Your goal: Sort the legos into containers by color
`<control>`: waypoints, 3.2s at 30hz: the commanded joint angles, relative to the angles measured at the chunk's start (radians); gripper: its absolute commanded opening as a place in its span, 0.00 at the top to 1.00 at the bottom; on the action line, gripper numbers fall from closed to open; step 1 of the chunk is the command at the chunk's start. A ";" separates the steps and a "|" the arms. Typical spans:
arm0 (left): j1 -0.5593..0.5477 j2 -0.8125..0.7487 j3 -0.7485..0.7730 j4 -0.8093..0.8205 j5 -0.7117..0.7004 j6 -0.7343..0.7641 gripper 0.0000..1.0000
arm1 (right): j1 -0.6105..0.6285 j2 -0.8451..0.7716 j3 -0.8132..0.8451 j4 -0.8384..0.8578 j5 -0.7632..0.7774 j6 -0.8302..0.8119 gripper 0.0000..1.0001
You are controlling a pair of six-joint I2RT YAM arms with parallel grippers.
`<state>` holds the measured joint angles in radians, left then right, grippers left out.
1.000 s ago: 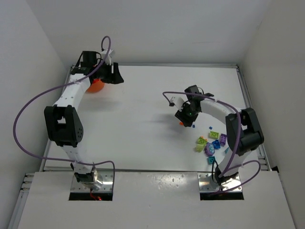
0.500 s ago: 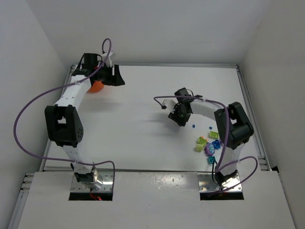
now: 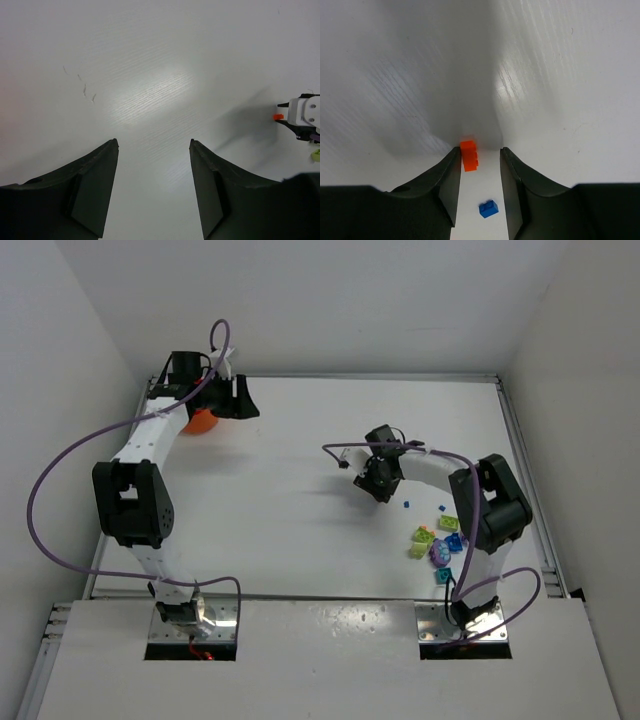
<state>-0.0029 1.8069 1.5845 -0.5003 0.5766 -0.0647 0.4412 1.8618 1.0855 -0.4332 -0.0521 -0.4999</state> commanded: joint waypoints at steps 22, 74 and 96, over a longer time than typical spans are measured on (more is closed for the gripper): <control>0.012 -0.004 -0.003 0.054 0.069 -0.030 0.35 | -0.002 0.002 0.005 0.008 -0.023 0.032 0.91; -0.499 -0.446 -0.541 0.187 0.147 1.215 0.44 | 0.013 0.066 0.530 -0.476 -1.003 0.129 1.00; -0.539 -0.457 -0.541 0.138 0.281 1.243 0.52 | 0.031 0.094 0.579 -0.476 -0.976 0.129 1.00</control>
<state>-0.5167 1.3724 1.0420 -0.3439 0.7818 1.1442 0.4652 1.9488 1.6104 -0.9241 -1.0065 -0.3408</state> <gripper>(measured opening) 0.479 0.097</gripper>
